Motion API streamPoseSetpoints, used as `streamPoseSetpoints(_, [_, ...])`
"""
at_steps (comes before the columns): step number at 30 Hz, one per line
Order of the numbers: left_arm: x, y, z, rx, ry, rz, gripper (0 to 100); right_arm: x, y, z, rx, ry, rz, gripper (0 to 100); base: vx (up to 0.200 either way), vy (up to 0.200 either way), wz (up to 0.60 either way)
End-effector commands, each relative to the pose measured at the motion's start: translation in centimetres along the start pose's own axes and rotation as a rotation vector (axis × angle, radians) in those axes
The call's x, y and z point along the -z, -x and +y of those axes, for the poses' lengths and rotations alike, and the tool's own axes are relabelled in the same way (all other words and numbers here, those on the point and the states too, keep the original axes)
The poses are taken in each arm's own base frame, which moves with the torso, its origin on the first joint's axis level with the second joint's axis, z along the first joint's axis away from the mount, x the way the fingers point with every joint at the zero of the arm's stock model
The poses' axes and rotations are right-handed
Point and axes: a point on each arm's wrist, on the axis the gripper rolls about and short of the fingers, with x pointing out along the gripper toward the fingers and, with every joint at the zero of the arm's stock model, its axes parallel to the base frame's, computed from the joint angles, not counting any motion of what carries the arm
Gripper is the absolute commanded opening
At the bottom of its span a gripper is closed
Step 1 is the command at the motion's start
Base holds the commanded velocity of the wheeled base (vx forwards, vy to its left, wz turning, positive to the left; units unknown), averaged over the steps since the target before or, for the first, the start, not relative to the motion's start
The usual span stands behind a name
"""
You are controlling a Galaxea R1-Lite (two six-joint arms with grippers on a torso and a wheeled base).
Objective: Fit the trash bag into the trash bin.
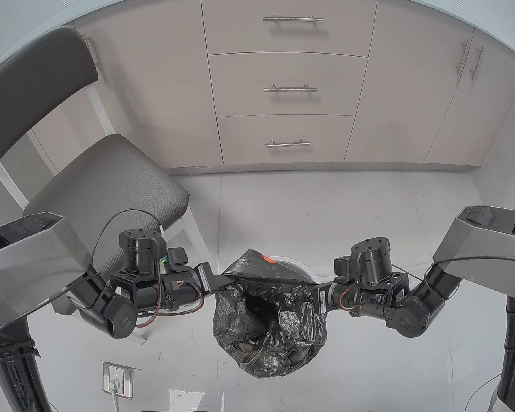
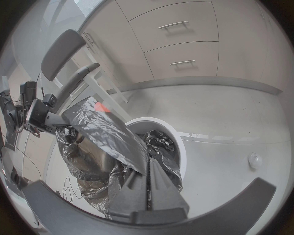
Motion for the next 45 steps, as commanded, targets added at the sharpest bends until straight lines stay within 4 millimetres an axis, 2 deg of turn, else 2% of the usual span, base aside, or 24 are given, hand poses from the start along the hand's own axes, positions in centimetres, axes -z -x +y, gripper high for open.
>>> streamPoseSetpoints(1, [-0.4, -3.3, 1.0, -0.002, 0.001, 0.032, 0, -0.7, 0.9, -0.6, 0.003, -0.010, -0.019, 0, 0.000, 0.000, 0.00])
streamPoseSetpoints(13, [-2.5, -6.4, 2.3, -0.042, -0.019, 0.073, 0, -1.5, 0.5, -1.9, 0.033, -0.028, -0.040, 0, 0.000, 0.000, 0.00])
streamPoseSetpoints(22, [-4.0, -8.1, 4.2, -0.088, -0.074, 0.107, 0, -1.4, -1.1, -4.7, 0.092, -0.056, -0.042, 0, 0.000, 0.000, 0.00])
streamPoseSetpoints(27, [-4.0, -8.2, 5.8, -0.114, -0.087, 0.117, 0, -1.0, -1.9, -5.6, 0.109, -0.061, -0.035, 0, 0.000, 0.000, 0.00])
streamPoseSetpoints(38, [-4.3, -8.1, 6.8, -0.125, -0.116, 0.110, 0, -1.0, -3.6, -6.0, 0.118, -0.055, -0.050, 0, 0.000, 0.000, 0.00])
streamPoseSetpoints(45, [-4.7, -8.2, 7.3, -0.132, -0.114, 0.104, 0, -1.6, -5.7, -7.0, 0.132, -0.052, -0.080, 0, 0.000, 0.000, 0.00])
